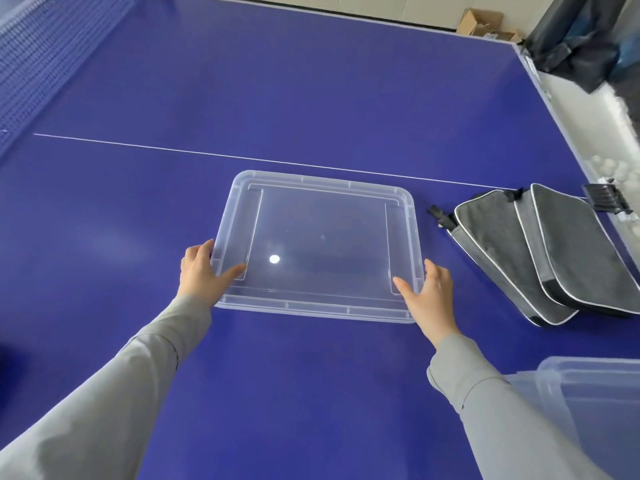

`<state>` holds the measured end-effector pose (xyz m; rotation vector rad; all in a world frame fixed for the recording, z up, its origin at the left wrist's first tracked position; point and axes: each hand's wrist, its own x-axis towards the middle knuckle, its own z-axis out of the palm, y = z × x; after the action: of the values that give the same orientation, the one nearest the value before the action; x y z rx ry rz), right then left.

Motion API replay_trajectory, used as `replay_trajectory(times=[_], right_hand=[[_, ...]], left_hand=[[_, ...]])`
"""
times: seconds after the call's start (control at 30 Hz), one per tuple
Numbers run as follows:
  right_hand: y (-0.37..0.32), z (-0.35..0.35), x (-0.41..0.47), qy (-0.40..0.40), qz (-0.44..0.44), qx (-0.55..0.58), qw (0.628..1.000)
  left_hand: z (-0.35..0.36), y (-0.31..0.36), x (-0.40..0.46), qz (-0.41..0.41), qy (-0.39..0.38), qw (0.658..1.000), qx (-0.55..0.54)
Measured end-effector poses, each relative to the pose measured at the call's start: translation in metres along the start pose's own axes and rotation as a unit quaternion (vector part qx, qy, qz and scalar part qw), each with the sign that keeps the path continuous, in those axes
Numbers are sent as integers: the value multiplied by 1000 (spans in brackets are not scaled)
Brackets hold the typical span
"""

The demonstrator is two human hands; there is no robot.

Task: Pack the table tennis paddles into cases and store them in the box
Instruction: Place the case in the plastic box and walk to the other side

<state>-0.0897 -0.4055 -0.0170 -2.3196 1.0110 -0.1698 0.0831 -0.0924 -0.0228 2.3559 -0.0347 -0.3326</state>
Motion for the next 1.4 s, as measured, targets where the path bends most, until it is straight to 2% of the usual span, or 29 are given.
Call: replay_trajectory(times=[0.17, 0.37, 0.53, 0.67, 0.83, 1.0, 1.27, 1.4], right_hand=[[-6, -13, -36, -38, -42, -43, 997], [-16, -29, -90, -92, -143, -141, 975], [-22, -34, -139, -113, -212, -219, 946], [-23, -31, -179, -148, -227, -246, 931], [-32, -21, -216, -174, -233, -279, 915], [-59, 3, -246, -185, -218, -299, 910], [-158, 99, -323, -204, -147, -268, 930], [-217, 149, -358, -211, -112, -228, 944]], left_hand=[[-16, -4, -44, -5, -16, 993, 121], [-43, -10, -120, 40, -36, 955, 291], [-61, -20, -189, 44, -46, 929, 364], [-71, -40, -235, 29, -52, 919, 389], [-93, -74, -263, 5, -52, 922, 383], [-130, -117, -257, 1, -30, 929, 369], [-231, -210, -212, 37, 29, 957, 286], [-289, -263, -187, 6, 34, 967, 252]])
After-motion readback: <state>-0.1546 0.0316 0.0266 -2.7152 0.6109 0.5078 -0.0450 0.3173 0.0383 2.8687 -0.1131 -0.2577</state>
